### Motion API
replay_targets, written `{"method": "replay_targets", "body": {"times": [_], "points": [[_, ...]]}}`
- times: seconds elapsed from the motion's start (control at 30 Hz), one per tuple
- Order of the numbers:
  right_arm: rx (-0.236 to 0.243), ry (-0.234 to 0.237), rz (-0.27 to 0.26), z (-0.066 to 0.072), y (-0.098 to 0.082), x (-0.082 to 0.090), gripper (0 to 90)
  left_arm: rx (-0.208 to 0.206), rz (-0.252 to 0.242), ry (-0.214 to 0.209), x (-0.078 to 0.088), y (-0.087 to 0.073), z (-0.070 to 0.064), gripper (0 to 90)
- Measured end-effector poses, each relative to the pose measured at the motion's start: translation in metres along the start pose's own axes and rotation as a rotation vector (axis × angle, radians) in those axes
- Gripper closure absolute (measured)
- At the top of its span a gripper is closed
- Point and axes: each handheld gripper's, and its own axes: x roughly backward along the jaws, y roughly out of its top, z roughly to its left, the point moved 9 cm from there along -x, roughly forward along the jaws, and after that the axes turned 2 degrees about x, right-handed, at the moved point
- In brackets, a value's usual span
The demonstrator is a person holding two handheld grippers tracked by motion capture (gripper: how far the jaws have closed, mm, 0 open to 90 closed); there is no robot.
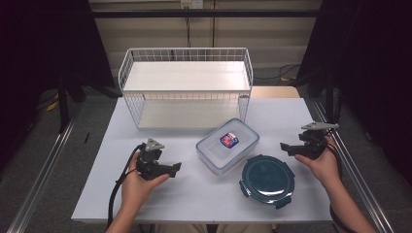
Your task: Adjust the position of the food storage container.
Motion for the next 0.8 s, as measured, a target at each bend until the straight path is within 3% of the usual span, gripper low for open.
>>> {"method": "replay_targets", "body": {"times": [0.07, 0.17, 0.33, 0.37, 0.4, 0.43, 0.5, 0.57, 0.73, 0.8], "points": [[0.012, -0.014, 0.0, -0.003, 0.004, -0.001, 13.6, 0.012, -0.008, -0.001, -0.001, 0.001, -0.005, 11.1], [0.008, 0.003, -0.008, -0.001, 0.009, -0.002, 16.1, 0.004, -0.006, -0.014, -0.002, 0.001, -0.012, 11.1], [0.003, 0.039, -0.015, 0.005, 0.016, -0.003, 27.6, -0.023, 0.012, -0.042, -0.005, 0.0, -0.025, 10.9], [0.004, 0.049, -0.017, 0.007, 0.018, -0.004, 34.7, -0.02, 0.006, -0.049, -0.006, 0.001, -0.03, 10.9], [0.019, 0.069, -0.008, 0.014, 0.022, -0.006, 58.8, -0.035, 0.015, -0.058, -0.005, 0.001, -0.032, 10.8], [0.019, 0.069, -0.008, 0.014, 0.022, -0.006, 58.8, -0.036, 0.005, -0.057, -0.006, 0.003, -0.035, 10.8], [-0.01, 0.112, 0.009, 0.023, 0.025, -0.008, 76.1, -0.034, 0.005, -0.074, -0.006, 0.004, -0.039, 10.9], [-0.008, 0.135, 0.019, 0.029, 0.029, -0.011, 86.8, -0.041, -0.004, -0.075, -0.008, 0.005, -0.043, 10.9], [0.018, 0.169, 0.046, 0.043, 0.039, -0.02, 90.0, -0.049, 0.007, -0.111, -0.012, 0.004, -0.055, 10.7], [0.036, 0.177, 0.042, 0.048, 0.043, -0.024, 90.0, -0.073, 0.017, -0.116, -0.012, 0.004, -0.058, 10.7]]}}
